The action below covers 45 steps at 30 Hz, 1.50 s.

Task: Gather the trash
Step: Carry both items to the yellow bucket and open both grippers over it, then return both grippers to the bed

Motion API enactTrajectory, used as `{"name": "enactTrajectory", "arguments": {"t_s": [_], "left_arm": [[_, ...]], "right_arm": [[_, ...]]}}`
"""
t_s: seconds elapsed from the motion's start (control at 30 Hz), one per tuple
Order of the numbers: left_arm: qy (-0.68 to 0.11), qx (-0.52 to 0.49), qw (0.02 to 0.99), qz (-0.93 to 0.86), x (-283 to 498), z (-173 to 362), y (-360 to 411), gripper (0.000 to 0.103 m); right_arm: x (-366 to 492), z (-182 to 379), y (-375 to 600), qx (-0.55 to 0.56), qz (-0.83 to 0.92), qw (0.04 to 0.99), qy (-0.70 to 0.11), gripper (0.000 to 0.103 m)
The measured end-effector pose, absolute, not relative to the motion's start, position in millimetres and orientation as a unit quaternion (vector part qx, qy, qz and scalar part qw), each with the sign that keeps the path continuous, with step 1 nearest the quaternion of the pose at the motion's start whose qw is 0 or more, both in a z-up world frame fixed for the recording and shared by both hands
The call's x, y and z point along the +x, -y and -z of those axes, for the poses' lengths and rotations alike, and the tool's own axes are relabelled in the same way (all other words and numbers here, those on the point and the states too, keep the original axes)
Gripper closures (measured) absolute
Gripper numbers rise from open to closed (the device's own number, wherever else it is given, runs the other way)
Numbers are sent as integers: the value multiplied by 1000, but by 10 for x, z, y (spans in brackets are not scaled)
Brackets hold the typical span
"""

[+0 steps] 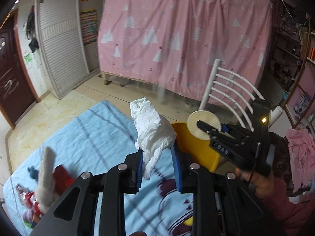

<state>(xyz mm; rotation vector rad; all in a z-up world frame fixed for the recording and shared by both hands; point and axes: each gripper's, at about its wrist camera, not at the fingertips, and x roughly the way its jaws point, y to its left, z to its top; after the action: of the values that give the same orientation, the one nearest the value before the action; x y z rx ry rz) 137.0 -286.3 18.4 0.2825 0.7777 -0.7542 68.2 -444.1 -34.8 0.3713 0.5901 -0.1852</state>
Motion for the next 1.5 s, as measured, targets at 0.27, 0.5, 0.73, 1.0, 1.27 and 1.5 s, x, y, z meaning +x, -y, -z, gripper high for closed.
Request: {"name": "enactTrajectory", "arguments": {"t_s": [0.27, 0.5, 0.73, 1.0, 1.27, 1.5], "left_arm": [[-377, 155, 829, 382, 1411, -86, 3499, 86], [-391, 176, 816, 389, 1411, 40, 3897, 59], [-390, 178, 819, 382, 1403, 25, 3901, 54], [-378, 173, 831, 371, 1335, -114, 3628, 54], [-367, 156, 850, 345, 1307, -310, 3181, 54], [-358, 144, 871, 306, 1295, -466, 2683, 54]], "right_arm": [[529, 428, 4797, 228, 127, 927, -270, 53], [391, 426, 5047, 265, 143, 920, -252, 53], [397, 415, 5024, 266, 135, 921, -250, 52], [477, 374, 4788, 251, 105, 927, -258, 52], [571, 224, 4433, 227, 73, 935, -263, 44], [714, 85, 4034, 202, 32, 941, -270, 41]]}}
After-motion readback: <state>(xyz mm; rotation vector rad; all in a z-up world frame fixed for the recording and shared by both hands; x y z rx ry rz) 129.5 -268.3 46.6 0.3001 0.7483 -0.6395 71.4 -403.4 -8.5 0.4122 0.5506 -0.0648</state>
